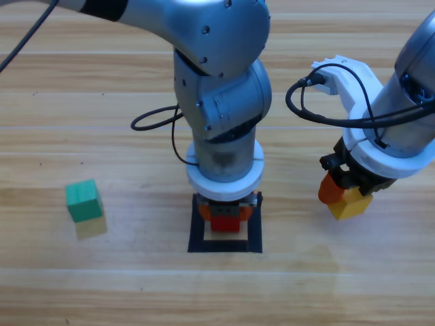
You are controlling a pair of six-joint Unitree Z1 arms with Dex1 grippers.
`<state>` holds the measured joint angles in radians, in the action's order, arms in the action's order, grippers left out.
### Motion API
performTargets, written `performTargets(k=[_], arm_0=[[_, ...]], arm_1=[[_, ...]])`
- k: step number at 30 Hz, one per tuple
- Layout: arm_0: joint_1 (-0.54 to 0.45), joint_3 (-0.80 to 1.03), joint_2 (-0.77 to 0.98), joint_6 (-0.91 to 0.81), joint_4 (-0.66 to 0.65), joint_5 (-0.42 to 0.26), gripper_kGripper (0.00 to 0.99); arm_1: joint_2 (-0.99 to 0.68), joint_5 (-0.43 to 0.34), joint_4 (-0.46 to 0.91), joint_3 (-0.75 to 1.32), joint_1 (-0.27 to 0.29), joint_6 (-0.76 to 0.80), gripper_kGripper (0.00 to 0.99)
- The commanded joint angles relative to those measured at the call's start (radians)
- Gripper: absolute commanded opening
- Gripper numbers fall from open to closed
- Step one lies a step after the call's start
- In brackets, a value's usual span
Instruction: Stack the blocks in the rectangular block: red at the bottom, yellow in the middle, green on top
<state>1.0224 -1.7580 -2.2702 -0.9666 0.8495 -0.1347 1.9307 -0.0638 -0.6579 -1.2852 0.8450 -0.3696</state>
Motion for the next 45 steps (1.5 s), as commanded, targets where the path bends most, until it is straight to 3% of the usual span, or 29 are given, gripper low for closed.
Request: performTargets(k=[1,30,32,34,36,37,38,39,45], arm_0=[[0.018,-0.008,-0.06,-0.007,0.008,-0.014,0.066],[0.039,-0.014,-0.081,-0.064,0.003,-0.026,0.087],[0.041,-0.014,-0.081,-0.067,0.003,-0.028,0.161],[0.044,-0.017,-0.081,-0.07,0.003,-0.028,0.307],[0.05,-0.017,-0.08,-0.08,0.003,-0.031,0.598],[0.054,-0.017,-0.078,-0.084,0.003,-0.033,0.827],[0.058,-0.02,-0.077,-0.086,0.005,-0.036,0.933],[0.062,-0.02,-0.075,-0.092,0.005,-0.039,0.988],[0.068,-0.02,-0.055,-0.096,0.014,-0.042,0.99]], arm_1=[[-0.058,-0.007,-0.011,0.017,-0.027,0.005,0.0],[-0.052,-0.005,-0.011,0.014,-0.027,0.005,0.0],[-0.052,-0.005,-0.011,0.014,-0.027,0.005,0.0],[-0.053,-0.005,-0.011,0.014,-0.027,0.005,0.0],[-0.053,-0.005,-0.011,0.014,-0.027,0.005,0.0],[-0.053,-0.005,-0.011,0.014,-0.027,0.005,0.0],[-0.053,-0.005,-0.011,0.014,-0.027,0.005,0.0],[-0.053,-0.005,-0.011,0.014,-0.027,0.005,0.0],[-0.055,-0.005,-0.011,0.014,-0.027,0.005,0.0]])
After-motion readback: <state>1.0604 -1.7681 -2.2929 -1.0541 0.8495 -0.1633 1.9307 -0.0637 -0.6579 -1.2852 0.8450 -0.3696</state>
